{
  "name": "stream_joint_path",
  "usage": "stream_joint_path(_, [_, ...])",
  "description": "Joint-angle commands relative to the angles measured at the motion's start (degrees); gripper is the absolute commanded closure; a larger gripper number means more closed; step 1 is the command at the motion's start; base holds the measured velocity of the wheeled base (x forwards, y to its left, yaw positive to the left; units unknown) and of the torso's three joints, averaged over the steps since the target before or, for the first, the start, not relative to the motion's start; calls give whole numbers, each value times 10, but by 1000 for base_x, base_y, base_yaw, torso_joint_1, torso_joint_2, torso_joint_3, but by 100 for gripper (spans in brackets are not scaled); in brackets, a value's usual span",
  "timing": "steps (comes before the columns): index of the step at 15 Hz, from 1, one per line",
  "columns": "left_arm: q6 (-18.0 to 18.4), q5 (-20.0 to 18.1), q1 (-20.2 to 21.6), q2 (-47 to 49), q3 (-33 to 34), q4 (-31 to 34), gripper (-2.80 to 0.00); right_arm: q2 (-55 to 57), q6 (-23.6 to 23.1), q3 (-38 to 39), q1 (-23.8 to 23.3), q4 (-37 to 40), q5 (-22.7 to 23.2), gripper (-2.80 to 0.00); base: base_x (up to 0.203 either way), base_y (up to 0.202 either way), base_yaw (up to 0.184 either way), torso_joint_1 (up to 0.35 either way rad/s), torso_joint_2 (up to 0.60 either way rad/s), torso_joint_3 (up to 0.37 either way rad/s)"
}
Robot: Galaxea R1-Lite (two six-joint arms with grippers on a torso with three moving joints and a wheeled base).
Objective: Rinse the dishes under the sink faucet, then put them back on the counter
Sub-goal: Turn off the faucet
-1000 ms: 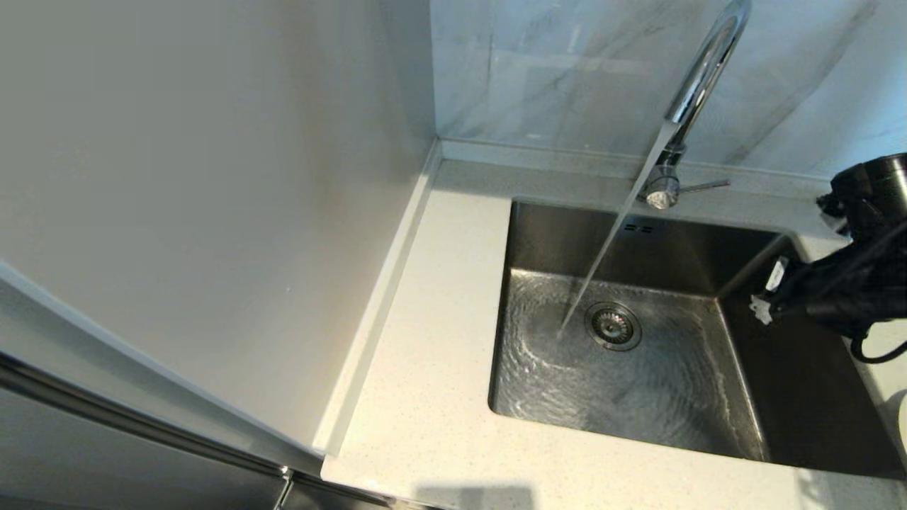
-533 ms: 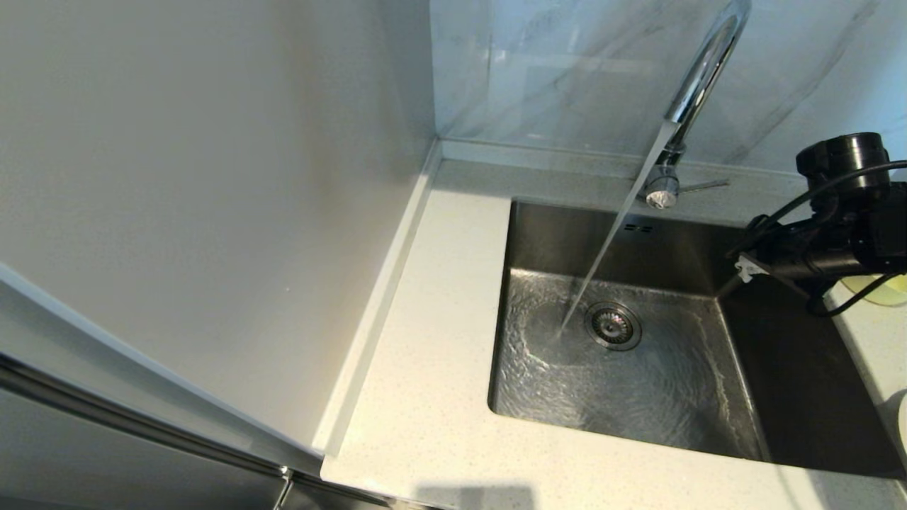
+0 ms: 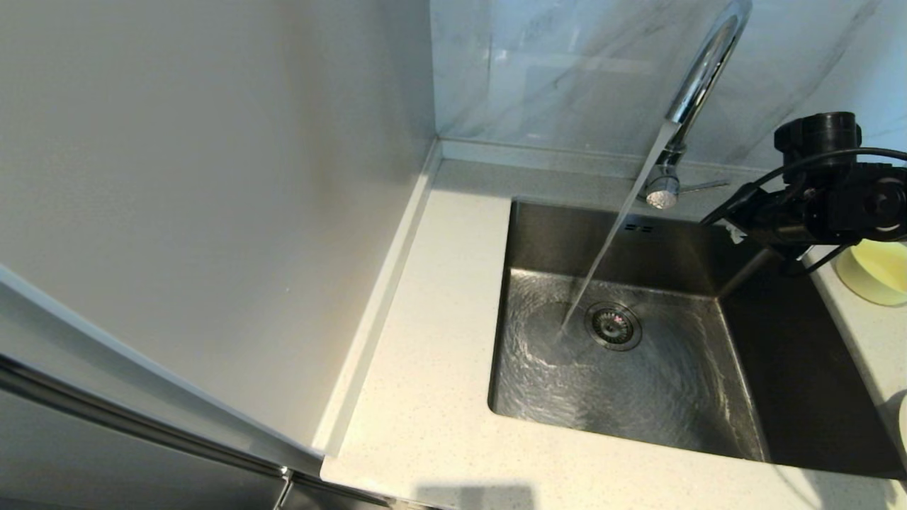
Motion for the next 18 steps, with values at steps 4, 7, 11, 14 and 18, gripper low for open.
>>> stream_joint_path(4, [0, 0, 0, 0, 0, 0, 0, 41, 2, -55, 0, 0, -1, 0, 0, 0, 0, 0, 0, 0])
stream_joint_path(7, [0, 0, 0, 0, 0, 0, 0, 50, 1, -73, 2, 0, 0, 0, 0, 0, 0, 0, 0, 0])
stream_joint_path(11, [0, 0, 0, 0, 0, 0, 0, 47, 0, -89, 5, 0, 1, 0, 0, 0, 0, 0, 0, 0])
stream_joint_path(14, [0, 0, 0, 0, 0, 0, 0, 45, 2, -109, 7, 1, 2, 0, 0, 0, 0, 0, 0, 0])
stream_joint_path(18, [0, 1, 0, 0, 0, 0, 0, 45, 2, -114, 21, 2, 3, 0, 0, 0, 0, 0, 0, 0])
